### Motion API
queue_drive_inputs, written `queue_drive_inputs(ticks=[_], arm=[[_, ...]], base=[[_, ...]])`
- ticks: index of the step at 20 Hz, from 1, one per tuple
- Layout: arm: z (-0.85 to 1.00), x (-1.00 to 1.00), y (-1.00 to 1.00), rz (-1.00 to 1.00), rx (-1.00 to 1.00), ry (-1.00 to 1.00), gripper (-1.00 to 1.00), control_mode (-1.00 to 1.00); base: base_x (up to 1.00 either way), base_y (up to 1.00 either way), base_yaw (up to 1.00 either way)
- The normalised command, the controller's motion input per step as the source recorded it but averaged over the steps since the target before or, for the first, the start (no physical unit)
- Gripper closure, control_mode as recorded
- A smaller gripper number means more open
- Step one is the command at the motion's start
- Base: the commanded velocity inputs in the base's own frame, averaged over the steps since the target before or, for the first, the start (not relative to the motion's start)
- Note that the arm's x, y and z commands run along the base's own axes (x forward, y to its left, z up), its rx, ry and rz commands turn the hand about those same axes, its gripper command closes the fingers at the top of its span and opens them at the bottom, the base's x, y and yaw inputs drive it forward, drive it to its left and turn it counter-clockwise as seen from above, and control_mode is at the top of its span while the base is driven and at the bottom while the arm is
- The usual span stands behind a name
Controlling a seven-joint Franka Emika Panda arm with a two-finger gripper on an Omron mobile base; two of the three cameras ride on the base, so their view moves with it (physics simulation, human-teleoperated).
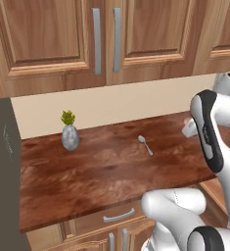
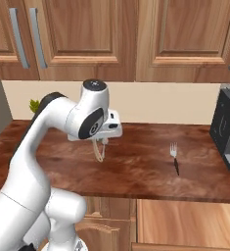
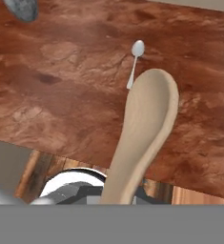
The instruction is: Organize the utensils by type. Pick up the wooden spoons from the counter and place them in the open cabinet. Then pick up the metallic utensils from the counter and place them in the open drawer.
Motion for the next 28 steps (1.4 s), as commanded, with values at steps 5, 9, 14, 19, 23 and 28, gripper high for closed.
queue_drive_inputs(ticks=[5, 9, 14, 19, 23, 28], arm=[[0.00, 0.00, 0.00, 0.00, 0.00, 0.00, 1.00, 1.00], [0.00, 0.00, 0.00, 0.00, 0.00, 0.00, 1.00, 1.00], [0.00, 0.00, 0.00, 0.00, 0.00, 0.00, 1.00, 1.00], [0.00, 0.00, 0.00, 0.00, 0.00, 0.00, 1.00, 1.00], [0.00, 0.00, 0.00, 0.00, 0.00, 0.00, 1.00, 1.00], [0.00, 0.00, 0.00, 0.00, 0.00, 0.00, 1.00, 1.00]], base=[[-0.12, 0.04, -0.03], [-0.55, 0.00, -0.06], [-0.94, 0.01, -0.21], [-0.98, 0.05, -0.28], [-0.97, 0.06, -0.35], [-0.78, 0.00, -0.49]])
